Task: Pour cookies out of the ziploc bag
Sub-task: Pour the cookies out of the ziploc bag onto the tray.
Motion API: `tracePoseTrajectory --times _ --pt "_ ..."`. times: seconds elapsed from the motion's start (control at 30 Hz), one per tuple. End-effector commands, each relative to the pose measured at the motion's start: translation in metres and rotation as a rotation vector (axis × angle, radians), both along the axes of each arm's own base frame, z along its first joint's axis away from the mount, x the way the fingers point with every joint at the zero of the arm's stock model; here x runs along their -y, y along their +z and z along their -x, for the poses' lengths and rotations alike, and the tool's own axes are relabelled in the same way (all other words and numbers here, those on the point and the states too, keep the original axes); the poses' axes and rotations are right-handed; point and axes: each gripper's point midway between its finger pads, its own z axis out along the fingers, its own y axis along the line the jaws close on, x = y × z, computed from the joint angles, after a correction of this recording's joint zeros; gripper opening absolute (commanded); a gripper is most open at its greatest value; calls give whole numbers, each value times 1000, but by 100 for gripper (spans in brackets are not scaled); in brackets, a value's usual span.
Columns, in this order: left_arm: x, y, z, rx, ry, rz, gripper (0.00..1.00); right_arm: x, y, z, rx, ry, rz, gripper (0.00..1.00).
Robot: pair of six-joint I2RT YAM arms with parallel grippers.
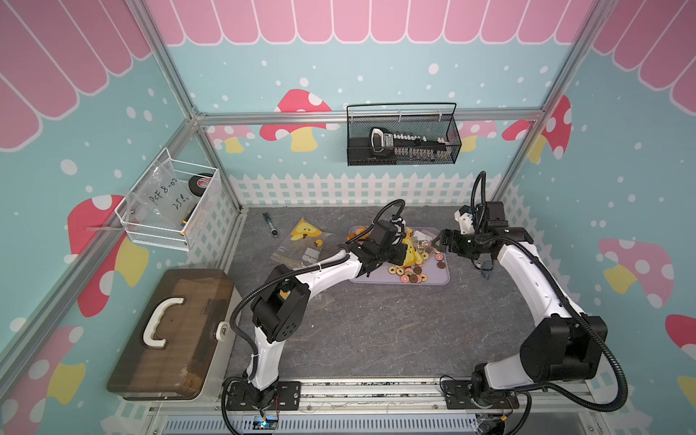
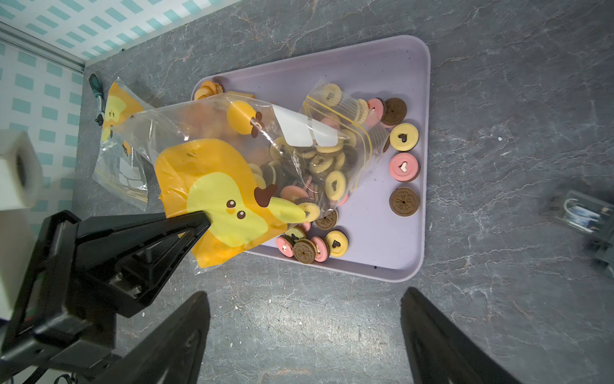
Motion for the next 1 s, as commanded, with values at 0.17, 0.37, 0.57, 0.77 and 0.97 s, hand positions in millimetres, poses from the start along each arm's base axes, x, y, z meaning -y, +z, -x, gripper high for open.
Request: tracePoseTrajectory --times 0.17,0.37,0.57,0.77,0.97 --pt "9 29 -3 32 -26 40 0 3 4 5 22 -11 -9 89" --pt "16 44 -3 37 -40 58 0 5 0 6 18 -14 -13 89" --pt "15 46 -1 34 -33 57 0 7 -1 6 17 -16 -17 89" --pt "12 49 -4 44 -21 47 0 6 -2 5 17 -14 -23 89" --pt "6 55 -5 50 -7 41 0 6 -2 5 15 -13 -24 89"
